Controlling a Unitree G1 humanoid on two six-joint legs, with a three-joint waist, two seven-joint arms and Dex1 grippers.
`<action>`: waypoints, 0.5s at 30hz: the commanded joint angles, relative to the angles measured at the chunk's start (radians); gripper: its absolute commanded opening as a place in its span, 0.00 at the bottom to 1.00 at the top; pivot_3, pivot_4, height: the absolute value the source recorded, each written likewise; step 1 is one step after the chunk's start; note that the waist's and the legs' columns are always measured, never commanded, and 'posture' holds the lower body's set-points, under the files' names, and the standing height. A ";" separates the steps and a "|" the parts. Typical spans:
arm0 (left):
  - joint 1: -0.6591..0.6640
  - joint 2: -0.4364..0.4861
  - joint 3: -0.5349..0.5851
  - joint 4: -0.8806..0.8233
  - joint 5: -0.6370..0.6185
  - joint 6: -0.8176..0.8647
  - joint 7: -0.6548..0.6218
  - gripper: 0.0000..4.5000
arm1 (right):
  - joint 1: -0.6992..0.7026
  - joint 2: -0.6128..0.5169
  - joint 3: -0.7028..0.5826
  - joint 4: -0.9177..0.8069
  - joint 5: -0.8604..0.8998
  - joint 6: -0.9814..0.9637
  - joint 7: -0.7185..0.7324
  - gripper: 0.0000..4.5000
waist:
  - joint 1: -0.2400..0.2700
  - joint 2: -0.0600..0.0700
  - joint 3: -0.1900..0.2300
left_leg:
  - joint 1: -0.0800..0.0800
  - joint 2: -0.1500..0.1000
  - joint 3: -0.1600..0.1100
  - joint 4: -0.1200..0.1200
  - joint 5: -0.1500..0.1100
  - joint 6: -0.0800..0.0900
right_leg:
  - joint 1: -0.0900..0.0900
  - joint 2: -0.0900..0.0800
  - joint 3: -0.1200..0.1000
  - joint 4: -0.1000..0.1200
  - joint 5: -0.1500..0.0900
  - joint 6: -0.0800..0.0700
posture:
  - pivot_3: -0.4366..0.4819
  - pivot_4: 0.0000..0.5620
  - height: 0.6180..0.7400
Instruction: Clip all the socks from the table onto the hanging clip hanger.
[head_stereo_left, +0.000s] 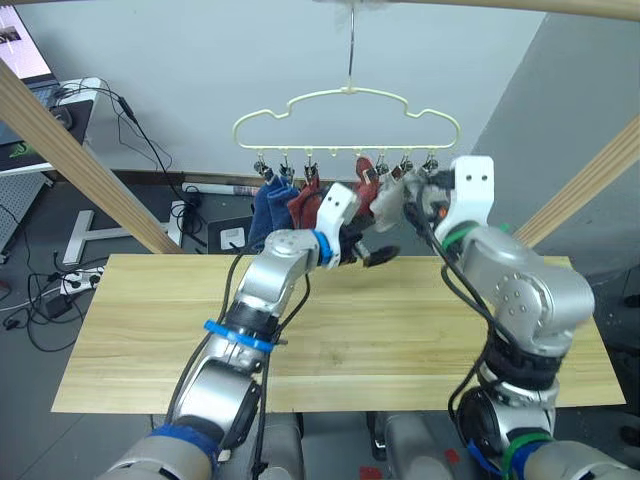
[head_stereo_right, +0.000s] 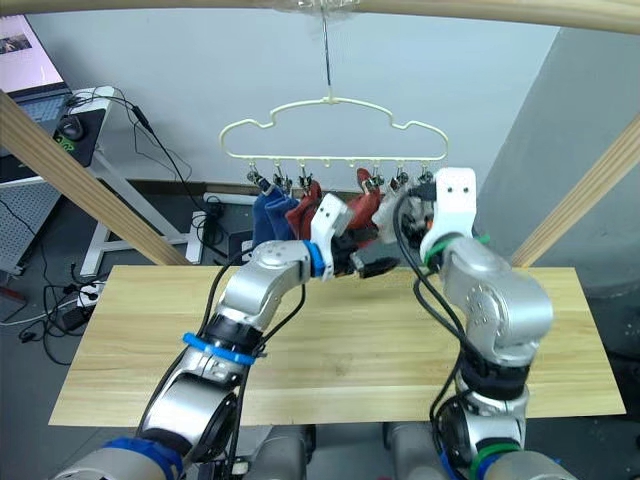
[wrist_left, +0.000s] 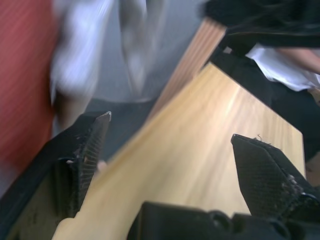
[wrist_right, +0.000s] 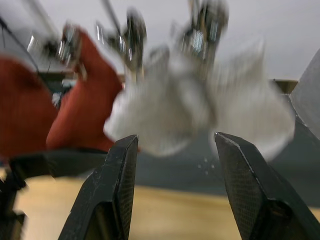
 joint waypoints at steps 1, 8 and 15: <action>0.094 0.045 0.011 -0.145 -0.044 0.042 -0.015 0.95 | 0.092 -0.057 0.037 -0.151 0.031 0.001 0.053 0.56 | -0.002 0.000 0.000 | 0.000 0.000 0.000 0.000 0.000 0.000 | 0.000 0.000 0.000 0.000 0.000 0.000 | 0.44 0.48 1.00; 0.389 0.117 0.158 -0.297 -0.083 -0.031 0.086 0.95 | 0.557 -0.191 0.114 -0.305 0.001 -0.238 0.111 0.56 | 0.001 0.000 -0.002 | 0.002 0.000 -0.001 0.003 0.000 0.000 | 0.003 0.000 0.000 0.000 -0.001 0.001 | 0.47 0.43 1.00; 0.609 0.176 0.273 -0.393 -0.127 -0.037 0.137 0.95 | 0.950 -0.209 0.149 -0.321 -0.077 -0.591 0.124 0.56 | 0.005 -0.001 -0.013 | 0.005 0.000 0.000 0.005 0.000 0.000 | 0.005 0.000 0.001 -0.001 -0.003 0.005 | 0.51 0.39 1.00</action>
